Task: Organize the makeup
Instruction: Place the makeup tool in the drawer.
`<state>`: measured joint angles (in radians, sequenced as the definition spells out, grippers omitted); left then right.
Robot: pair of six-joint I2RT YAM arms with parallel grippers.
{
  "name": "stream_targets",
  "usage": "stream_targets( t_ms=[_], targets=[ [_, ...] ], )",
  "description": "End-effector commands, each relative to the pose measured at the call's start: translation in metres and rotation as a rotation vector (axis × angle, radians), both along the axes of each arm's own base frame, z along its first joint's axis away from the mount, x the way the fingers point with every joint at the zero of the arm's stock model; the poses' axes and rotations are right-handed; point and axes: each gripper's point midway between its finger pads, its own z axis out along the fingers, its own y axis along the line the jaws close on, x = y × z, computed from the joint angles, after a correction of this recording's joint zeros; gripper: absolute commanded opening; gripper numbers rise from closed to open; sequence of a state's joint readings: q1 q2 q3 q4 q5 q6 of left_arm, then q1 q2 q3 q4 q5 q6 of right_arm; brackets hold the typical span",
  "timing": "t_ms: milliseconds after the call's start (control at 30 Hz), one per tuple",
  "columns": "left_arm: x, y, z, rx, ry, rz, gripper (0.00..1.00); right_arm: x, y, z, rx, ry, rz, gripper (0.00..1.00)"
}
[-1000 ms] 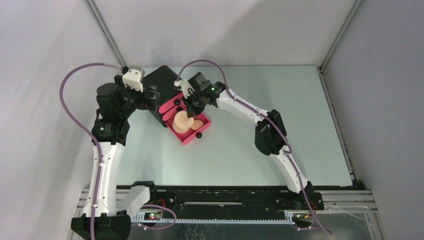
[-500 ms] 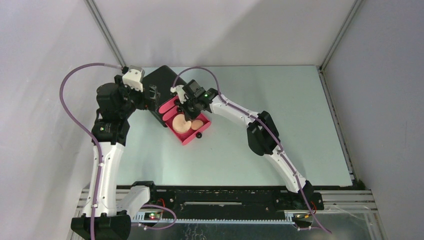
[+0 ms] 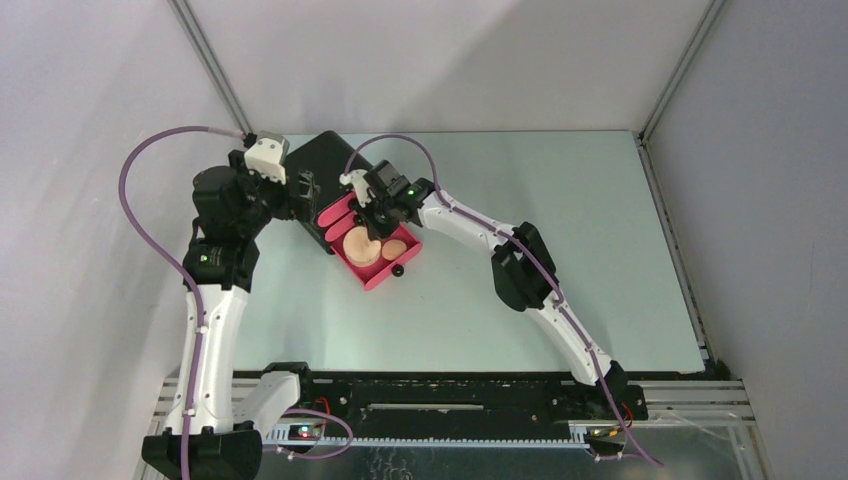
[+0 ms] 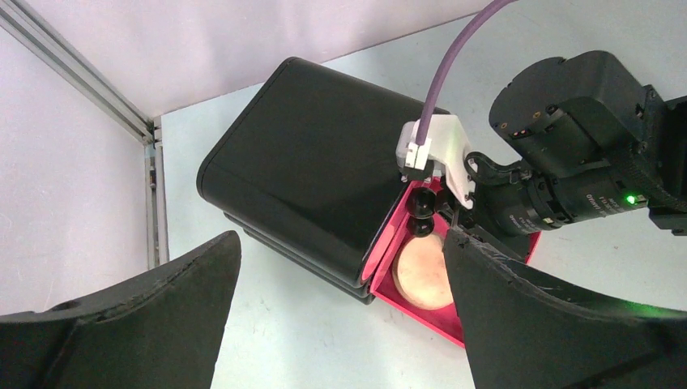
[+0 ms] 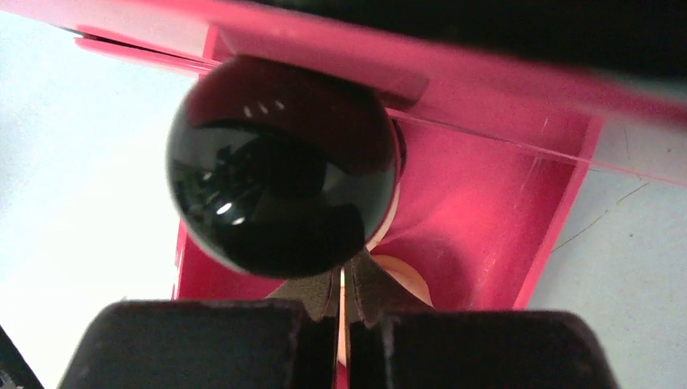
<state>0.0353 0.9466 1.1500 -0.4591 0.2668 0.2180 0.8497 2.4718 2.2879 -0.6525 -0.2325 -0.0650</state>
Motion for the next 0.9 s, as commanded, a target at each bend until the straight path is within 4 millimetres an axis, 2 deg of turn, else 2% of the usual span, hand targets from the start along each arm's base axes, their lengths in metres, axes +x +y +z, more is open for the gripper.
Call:
stream_targets(
  t_ms=[0,133,367,667,867],
  targets=[
    [-0.004,0.001,0.0,0.004,-0.015,0.001,1.0,0.004,0.016,0.01,0.043,-0.038,0.013,0.04],
    [-0.004,0.001,0.0,0.005,-0.014,-0.001,1.0,0.005,0.016,0.013,0.041,-0.044,0.019,0.18],
    [-0.004,0.001,0.0,0.005,-0.014,-0.001,1.0,0.007,0.009,0.039,0.058,-0.063,0.013,0.47],
    [-0.004,0.002,0.001,0.005,-0.019,0.004,1.0,-0.004,-0.009,0.087,0.081,-0.103,0.018,0.6],
    [-0.003,0.004,0.004,-0.016,-0.024,0.026,1.0,-0.016,-0.039,0.129,0.087,-0.179,0.016,0.78]
  ],
)
